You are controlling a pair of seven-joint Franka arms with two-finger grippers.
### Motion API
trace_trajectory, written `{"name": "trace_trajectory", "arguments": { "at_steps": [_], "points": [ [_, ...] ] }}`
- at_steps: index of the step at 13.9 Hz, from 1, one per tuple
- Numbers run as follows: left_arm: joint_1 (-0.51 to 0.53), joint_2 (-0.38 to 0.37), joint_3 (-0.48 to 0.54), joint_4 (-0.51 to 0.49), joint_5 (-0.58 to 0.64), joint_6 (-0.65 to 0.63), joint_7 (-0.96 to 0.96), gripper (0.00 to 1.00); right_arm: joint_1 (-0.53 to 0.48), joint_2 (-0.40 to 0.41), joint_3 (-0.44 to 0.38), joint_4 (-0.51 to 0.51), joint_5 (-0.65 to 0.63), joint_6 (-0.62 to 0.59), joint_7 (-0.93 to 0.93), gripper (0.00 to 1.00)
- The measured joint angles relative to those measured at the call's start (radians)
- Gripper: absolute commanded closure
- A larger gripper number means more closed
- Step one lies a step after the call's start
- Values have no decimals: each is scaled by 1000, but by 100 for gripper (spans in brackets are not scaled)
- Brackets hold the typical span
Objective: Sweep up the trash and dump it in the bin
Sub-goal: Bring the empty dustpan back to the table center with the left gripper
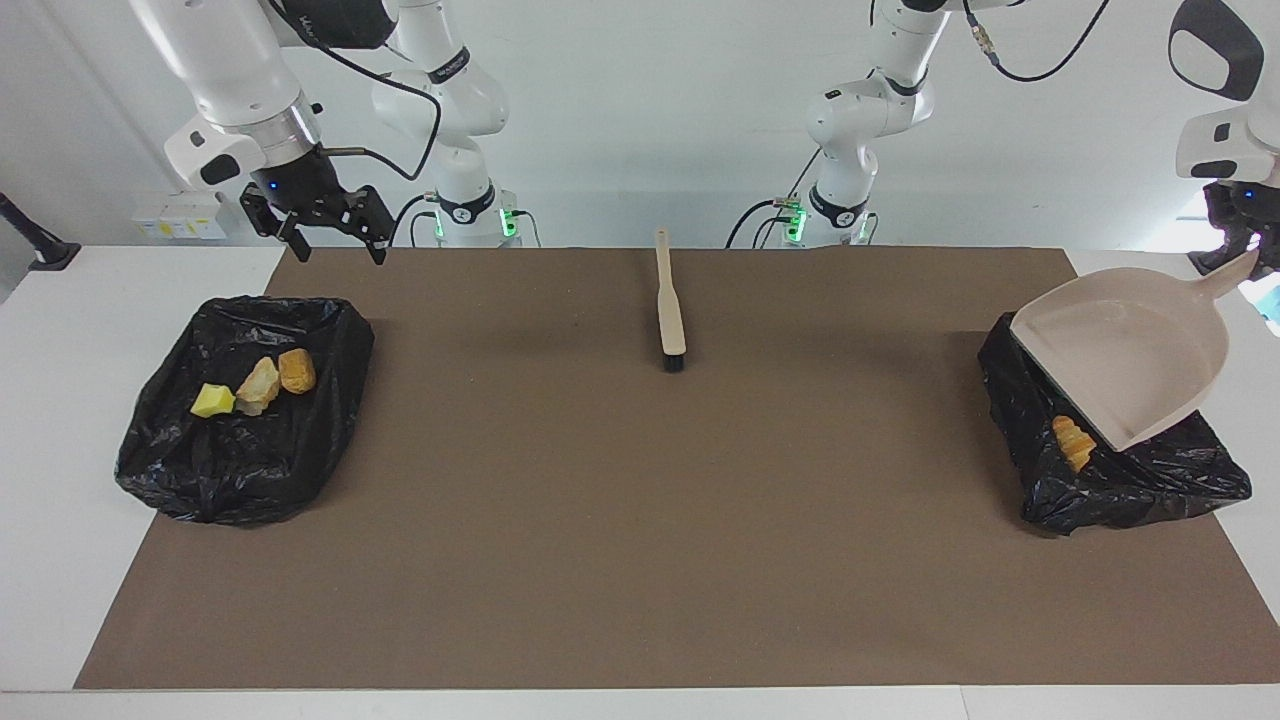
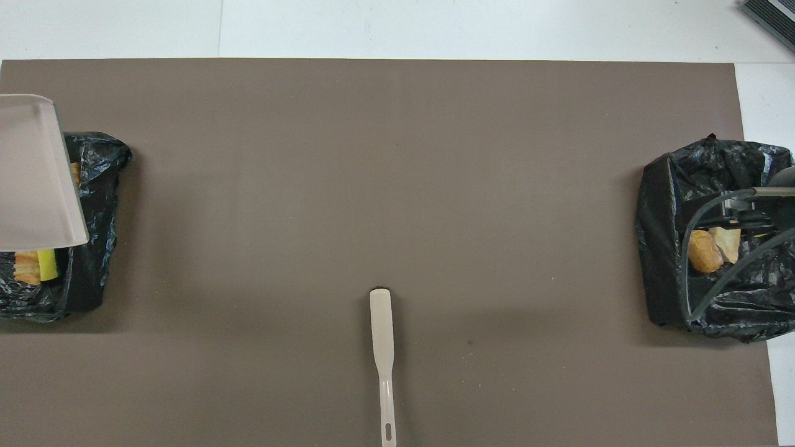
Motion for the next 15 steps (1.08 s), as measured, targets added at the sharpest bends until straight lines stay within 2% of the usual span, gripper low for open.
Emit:
{"name": "trace_trajectory", "arguments": {
  "at_steps": [3, 8, 12, 15],
  "points": [
    [-36, -7, -11, -14, -141, -56, -277, 100, 0, 0, 0, 0, 0, 0, 0, 0],
    [-176, -7, -22, -89, -278, -50, -720, 100, 0, 0, 0, 0, 0, 0, 0, 0],
    [-333, -5, -26, -179, -352, 68, -1078, 100, 0, 0, 0, 0, 0, 0, 0, 0],
    [-428, 1, -27, -258, -423, 212, -1280, 100, 0, 0, 0, 0, 0, 0, 0, 0]
  ]
}}
